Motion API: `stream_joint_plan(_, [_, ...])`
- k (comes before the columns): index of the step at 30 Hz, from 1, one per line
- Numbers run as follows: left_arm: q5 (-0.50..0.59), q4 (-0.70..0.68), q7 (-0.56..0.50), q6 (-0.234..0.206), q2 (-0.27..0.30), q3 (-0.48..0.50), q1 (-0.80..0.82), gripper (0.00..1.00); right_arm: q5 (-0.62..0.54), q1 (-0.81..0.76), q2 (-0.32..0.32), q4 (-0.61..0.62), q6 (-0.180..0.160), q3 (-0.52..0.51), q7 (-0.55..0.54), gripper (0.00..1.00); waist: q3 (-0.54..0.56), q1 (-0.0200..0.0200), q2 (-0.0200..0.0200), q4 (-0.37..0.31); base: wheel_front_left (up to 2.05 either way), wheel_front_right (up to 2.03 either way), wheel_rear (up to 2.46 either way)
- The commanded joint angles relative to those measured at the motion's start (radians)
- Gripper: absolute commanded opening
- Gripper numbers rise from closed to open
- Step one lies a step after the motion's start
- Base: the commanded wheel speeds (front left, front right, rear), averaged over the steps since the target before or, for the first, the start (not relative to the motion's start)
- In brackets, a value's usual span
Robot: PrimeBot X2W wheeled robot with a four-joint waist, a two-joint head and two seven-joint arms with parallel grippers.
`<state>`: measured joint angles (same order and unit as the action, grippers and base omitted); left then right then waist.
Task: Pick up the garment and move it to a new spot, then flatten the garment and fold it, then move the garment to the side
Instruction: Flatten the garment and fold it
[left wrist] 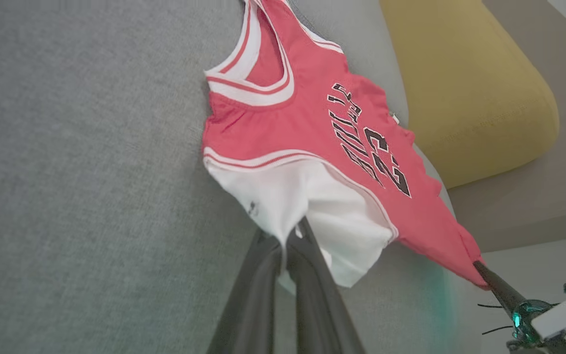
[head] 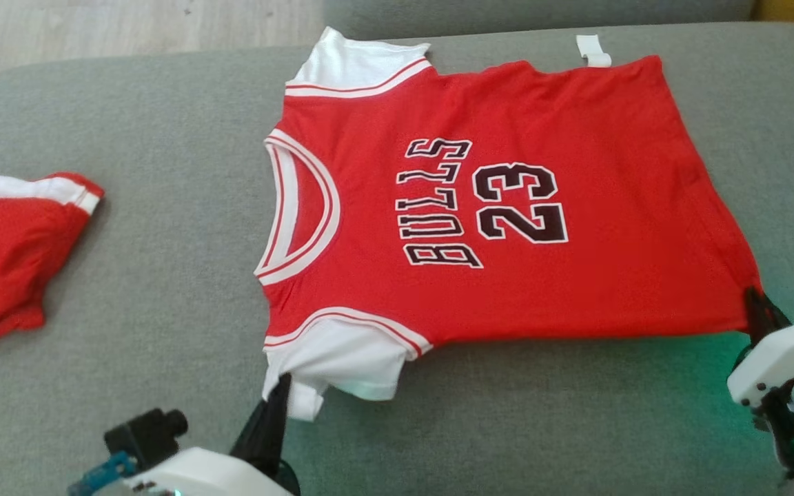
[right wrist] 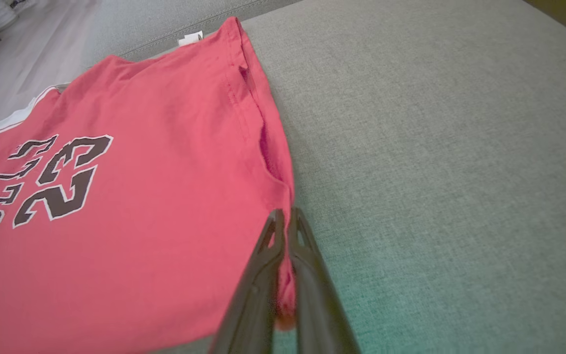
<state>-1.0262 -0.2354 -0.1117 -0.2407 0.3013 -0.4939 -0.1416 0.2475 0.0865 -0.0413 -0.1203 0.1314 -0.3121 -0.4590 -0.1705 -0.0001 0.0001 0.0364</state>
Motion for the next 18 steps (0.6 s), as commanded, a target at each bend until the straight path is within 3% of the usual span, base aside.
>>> stream_joint_plan(1, [0.010,-0.033,0.011,-0.001,0.006,0.043,0.055,0.00,0.009,0.026,-0.009,0.045,-0.001,0.023,0.003,0.00,-0.005,0.0001,-0.0001,-0.007,0.00,0.00,0.00])
stream_joint_plan(18, [0.129,0.254,0.113,0.084,-0.105,0.032,0.461,0.00,0.060,0.305,-0.009,-0.098,-0.001,0.065,0.027,0.00,-0.145,0.0001,-0.0001,-0.029,0.00,0.00,0.00])
